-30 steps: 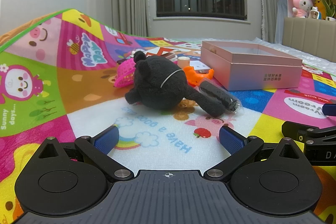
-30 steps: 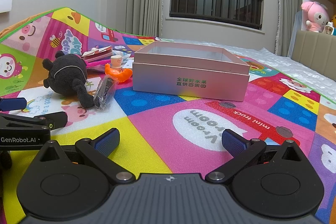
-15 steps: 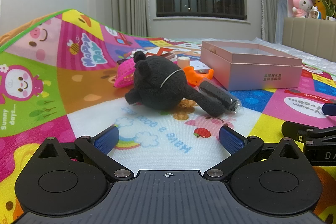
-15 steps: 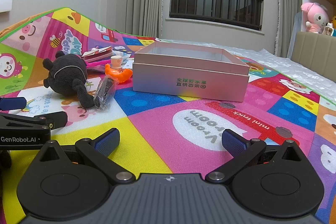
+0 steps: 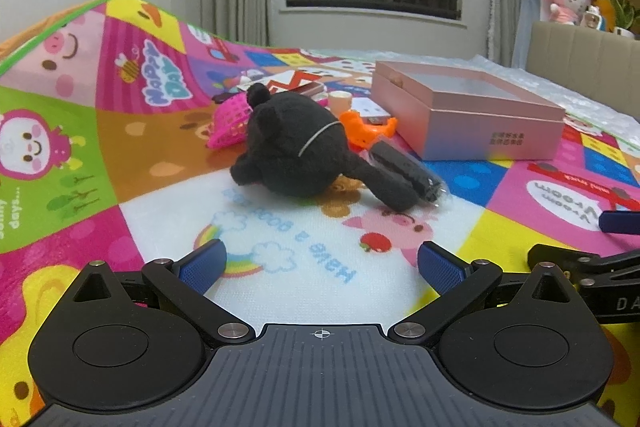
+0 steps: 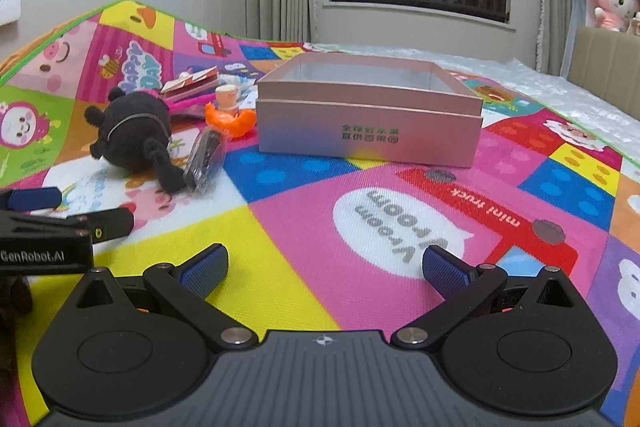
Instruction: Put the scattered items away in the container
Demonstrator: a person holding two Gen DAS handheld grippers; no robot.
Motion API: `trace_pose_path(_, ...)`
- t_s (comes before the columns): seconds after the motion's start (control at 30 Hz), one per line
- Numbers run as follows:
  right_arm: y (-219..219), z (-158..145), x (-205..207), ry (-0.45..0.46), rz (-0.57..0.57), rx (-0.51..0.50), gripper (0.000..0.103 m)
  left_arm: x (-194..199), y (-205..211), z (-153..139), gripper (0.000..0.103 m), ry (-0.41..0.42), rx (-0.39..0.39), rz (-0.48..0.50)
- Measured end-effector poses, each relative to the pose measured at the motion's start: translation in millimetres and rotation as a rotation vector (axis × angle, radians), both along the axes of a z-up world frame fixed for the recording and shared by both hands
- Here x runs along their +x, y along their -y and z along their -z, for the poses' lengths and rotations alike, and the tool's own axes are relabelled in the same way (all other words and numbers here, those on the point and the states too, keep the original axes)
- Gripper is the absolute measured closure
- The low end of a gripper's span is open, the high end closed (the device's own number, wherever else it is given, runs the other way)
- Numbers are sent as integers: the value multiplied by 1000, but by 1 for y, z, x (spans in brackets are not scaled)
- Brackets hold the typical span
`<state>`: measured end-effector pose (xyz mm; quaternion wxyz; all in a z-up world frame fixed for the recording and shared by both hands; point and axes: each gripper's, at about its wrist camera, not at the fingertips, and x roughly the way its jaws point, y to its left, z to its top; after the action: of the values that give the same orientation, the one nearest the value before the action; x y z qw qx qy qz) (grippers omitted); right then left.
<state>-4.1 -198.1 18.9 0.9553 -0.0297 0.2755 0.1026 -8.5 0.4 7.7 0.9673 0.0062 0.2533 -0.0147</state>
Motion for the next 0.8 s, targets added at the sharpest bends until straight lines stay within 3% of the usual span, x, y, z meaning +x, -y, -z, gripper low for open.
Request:
trace_pose_path(0.2, 3, -4, 5, -60, -17, 5, 0, -8, -2, -6, 0, 13, -30, 1)
trace_pose_path(0.43, 0, -4, 5, -65, -11, -6, 0, -12, -10, -16, 0, -4, -59, 3)
trace_pose_path(0.6, -4, -10, -2, -27, -17, -37, 0, -12, -13, -21, 0, -3, -42, 19)
trace_pose_path(0.73, -12, -33, -8, 46, -75, -15, 1, -11, -26, -30, 0, 23, -68, -22)
trace_pose_path(0.77, -15, -39, -6, 54, -88, -15, 10, -11, -31, -32, 0, 29, -83, -32)
trace_pose_path(0.8, -20, -45, -2, 48, -108, -17, 26, -11, -35, -35, 0, 33, -97, -40)
